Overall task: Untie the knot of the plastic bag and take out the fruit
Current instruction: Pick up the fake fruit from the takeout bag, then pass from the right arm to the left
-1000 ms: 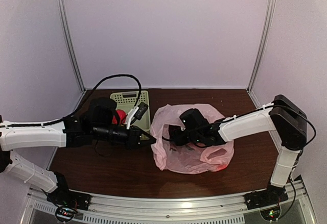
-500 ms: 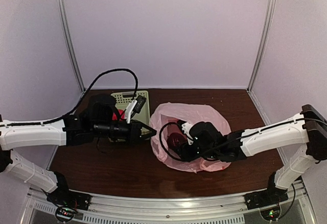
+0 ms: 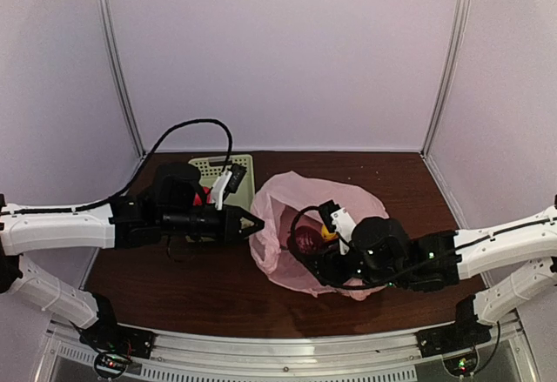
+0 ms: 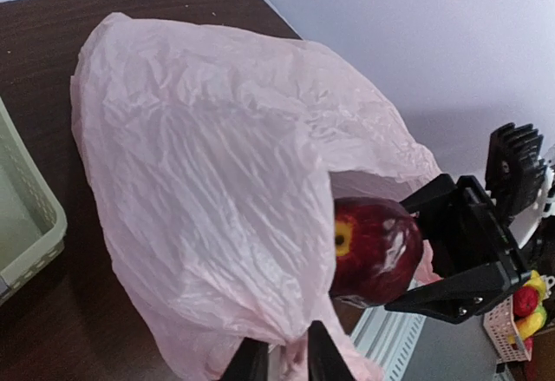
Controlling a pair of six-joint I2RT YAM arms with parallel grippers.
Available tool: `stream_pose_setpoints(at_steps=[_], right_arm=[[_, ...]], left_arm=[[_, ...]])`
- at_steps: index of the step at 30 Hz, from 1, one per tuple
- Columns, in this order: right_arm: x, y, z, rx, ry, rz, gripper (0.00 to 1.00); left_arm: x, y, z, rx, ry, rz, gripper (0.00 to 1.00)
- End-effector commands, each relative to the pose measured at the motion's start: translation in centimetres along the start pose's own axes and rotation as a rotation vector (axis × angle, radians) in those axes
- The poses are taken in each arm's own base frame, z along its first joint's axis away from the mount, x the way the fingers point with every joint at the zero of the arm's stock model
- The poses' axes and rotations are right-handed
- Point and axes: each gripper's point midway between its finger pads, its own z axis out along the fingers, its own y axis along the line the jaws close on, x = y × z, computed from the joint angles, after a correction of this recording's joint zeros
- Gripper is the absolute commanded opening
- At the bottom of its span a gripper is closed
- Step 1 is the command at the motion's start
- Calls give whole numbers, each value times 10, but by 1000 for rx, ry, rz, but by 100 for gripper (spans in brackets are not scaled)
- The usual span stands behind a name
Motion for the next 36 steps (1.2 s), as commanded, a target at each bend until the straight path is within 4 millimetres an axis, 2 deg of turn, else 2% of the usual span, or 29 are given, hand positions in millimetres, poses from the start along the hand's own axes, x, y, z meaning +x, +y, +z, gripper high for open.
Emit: stream_pose_setpoints(at_steps=[1, 2, 5, 7, 9, 13, 16, 19, 22, 26, 28, 36], right_arm=[[-20, -4, -26, -14, -79, 57, 60], [-25, -1, -32, -34, -90, 59, 60], [-40, 8, -47, -96, -120, 56, 60], [-49, 13, -55, -125, -130, 50, 61], [-56, 17, -60, -149, -127, 36, 61], [-71, 31, -68, -232, -127, 8, 61], [-81, 47, -74, -337, -131, -1, 61], [-90, 67, -84, -466, -140, -1, 61], [-95, 86, -94, -584, -128, -7, 61], [-102, 100, -103, -664, -131, -11, 61], [-102, 104, -105, -688, -124, -15, 61], [-100, 117, -104, -747, -89, -20, 61]], left_arm=[[-16, -3, -16, -27, -45, 28, 29], [-18, -3, -21, -41, -49, 41, 44], [-29, -5, -38, -80, -79, 78, 73], [-37, -7, -51, -97, -110, 103, 85], [-47, -15, -66, -86, -152, 128, 91], [-56, -52, -83, 61, -160, 199, 92], [-47, -86, -86, 237, -94, 245, 92], [-38, -105, -85, 355, -51, 261, 92], [-31, -117, -83, 440, -21, 256, 93], [-28, -130, -82, 530, 0, 254, 94], [-27, -133, -80, 553, 9, 252, 98], [-23, -141, -72, 602, 37, 247, 98]])
